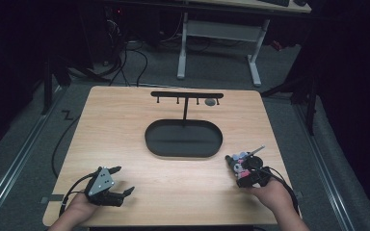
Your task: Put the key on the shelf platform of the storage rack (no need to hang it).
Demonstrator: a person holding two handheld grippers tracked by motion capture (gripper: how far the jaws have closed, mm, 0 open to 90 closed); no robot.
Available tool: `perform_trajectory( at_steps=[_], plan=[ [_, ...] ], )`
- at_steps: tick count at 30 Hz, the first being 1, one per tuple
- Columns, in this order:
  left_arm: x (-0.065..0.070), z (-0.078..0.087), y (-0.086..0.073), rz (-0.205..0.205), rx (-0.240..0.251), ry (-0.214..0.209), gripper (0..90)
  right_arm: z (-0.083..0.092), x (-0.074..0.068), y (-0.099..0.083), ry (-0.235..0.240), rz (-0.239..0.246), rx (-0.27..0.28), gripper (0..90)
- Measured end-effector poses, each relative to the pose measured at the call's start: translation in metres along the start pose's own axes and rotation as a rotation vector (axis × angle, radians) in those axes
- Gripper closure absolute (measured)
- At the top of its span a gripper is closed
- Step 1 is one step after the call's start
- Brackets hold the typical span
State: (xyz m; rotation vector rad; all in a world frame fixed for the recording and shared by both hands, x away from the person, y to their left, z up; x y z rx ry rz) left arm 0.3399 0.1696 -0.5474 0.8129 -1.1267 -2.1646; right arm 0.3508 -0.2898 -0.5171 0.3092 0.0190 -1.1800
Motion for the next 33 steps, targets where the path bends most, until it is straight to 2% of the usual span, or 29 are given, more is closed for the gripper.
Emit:
perform_trajectory(
  at_steps=[9, 15, 22, 25, 28, 33],
  plan=[
    [0.0, 0.0, 0.0, -0.001, 0.001, 0.001, 15.5, -0.001, 0.001, -0.002, 0.004, 0.001, 0.008, 42.4],
    [0.0, 0.0, 0.0, -0.003, 0.001, 0.001, 15.5, 0.002, 0.003, -0.001, 0.017, -0.027, 0.016, 46.9],
    [0.0, 0.0, 0.0, -0.001, -0.001, 0.0, 15.5, 0.019, -0.004, 0.006, 0.007, 0.009, 0.048, 47.6],
    [0.0, 0.0, 0.0, 0.002, -0.004, -0.003, 15.5, 0.023, -0.006, 0.008, 0.006, 0.006, 0.049, 47.6],
    [0.0, 0.0, 0.0, 0.0, -0.004, -0.004, 15.5, 0.027, -0.011, 0.013, 0.013, 0.027, 0.058, 47.7],
    [0.001, 0.0, 0.0, -0.002, -0.002, -0.002, 15.5, 0.033, -0.017, 0.019, 0.024, 0.032, 0.074, 47.7]
  ],
)
Point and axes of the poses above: each handheld gripper's, and its own axes: z roughly backward along the jaws, y roughly out of its top, x roughly to its right, the point moved 4 cm from there along -z, roughly forward along the jaws, and after that the axes turned 14 degrees about y, right-handed, at the moved point
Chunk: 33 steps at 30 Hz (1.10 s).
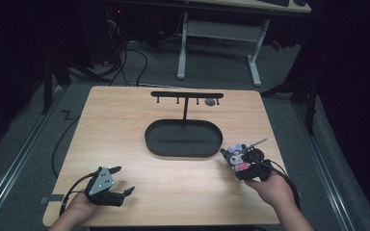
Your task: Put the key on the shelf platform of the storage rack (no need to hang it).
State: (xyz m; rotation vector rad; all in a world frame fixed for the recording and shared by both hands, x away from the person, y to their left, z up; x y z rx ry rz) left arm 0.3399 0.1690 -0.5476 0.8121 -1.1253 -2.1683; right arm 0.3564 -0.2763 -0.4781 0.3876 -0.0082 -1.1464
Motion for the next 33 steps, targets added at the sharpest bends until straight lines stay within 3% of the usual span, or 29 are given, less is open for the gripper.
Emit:
perform_trajectory(
  at_steps=[15, 33],
  plan=[
    [0.0, 0.0, 0.0, -0.002, 0.0, -0.002, 15.5, 0.023, -0.022, 0.035, 0.017, 0.053, 0.053, 48.0],
    [0.0, 0.001, 0.0, 0.0, 0.004, -0.003, 15.5, 0.015, -0.043, 0.075, 0.026, 0.105, 0.066, 48.0]
  ],
)
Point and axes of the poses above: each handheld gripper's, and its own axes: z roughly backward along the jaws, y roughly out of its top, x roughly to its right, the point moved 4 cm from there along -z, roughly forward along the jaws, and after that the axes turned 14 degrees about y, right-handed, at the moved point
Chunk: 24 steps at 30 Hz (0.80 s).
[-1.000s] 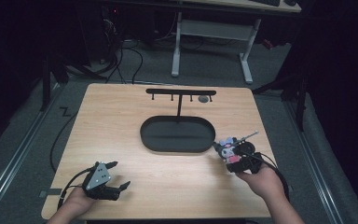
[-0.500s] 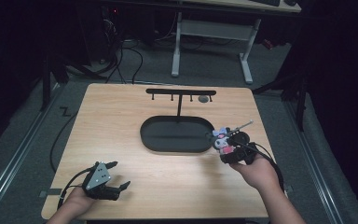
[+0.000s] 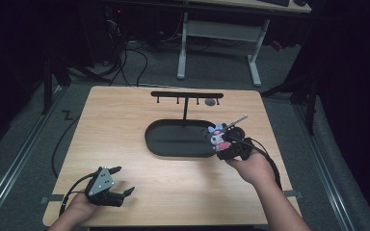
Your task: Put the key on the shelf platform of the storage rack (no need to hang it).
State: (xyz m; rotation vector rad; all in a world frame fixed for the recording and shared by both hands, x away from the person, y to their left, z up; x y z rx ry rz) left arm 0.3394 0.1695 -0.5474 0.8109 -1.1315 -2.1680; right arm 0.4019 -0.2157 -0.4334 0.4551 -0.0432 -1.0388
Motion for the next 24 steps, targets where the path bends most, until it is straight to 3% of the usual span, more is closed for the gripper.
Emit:
perform_trajectory(
  at_steps=[11, 24],
  plan=[
    [0.0, 0.0, 0.0, 0.004, 0.004, -0.002, 15.5, -0.01, -0.012, 0.023, 0.01, 0.032, -0.003, 48.0],
    [0.0, 0.001, 0.0, 0.003, 0.006, -0.004, 15.5, -0.026, -0.016, 0.041, 0.006, 0.038, -0.02, 48.0]
  ],
)
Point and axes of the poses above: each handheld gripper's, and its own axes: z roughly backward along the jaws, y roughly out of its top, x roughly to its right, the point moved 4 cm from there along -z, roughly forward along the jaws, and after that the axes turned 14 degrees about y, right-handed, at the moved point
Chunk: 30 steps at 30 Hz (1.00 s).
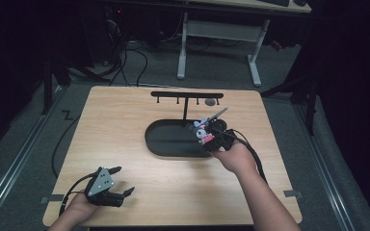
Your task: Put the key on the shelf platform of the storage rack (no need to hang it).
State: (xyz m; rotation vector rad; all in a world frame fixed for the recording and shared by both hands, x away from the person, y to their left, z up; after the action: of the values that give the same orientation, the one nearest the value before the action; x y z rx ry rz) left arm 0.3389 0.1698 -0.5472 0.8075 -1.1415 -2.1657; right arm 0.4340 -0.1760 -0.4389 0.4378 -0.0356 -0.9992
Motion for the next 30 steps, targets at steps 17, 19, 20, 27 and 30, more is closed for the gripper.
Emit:
perform_trajectory(
  at_steps=[17, 19, 20, 27, 30],
  plan=[
    [0.0, 0.0, 0.0, -0.002, 0.0, 0.0, 15.5, -0.019, -0.003, 0.018, 0.007, 0.016, 0.001, 48.0],
    [0.0, 0.0, 0.0, -0.001, 0.0, -0.001, 15.5, -0.022, -0.002, 0.019, -0.002, 0.018, -0.004, 48.0],
    [0.0, 0.0, 0.0, 0.0, 0.001, -0.002, 15.6, -0.024, -0.002, 0.02, -0.002, 0.014, -0.003, 48.0],
    [0.0, 0.001, 0.0, 0.003, 0.002, -0.001, 15.5, -0.035, 0.001, 0.028, 0.009, 0.001, -0.006, 48.1],
    [0.0, 0.0, 0.0, 0.005, 0.003, 0.0, 15.5, -0.043, 0.001, 0.032, 0.01, 0.006, -0.013, 48.1]
  ],
)
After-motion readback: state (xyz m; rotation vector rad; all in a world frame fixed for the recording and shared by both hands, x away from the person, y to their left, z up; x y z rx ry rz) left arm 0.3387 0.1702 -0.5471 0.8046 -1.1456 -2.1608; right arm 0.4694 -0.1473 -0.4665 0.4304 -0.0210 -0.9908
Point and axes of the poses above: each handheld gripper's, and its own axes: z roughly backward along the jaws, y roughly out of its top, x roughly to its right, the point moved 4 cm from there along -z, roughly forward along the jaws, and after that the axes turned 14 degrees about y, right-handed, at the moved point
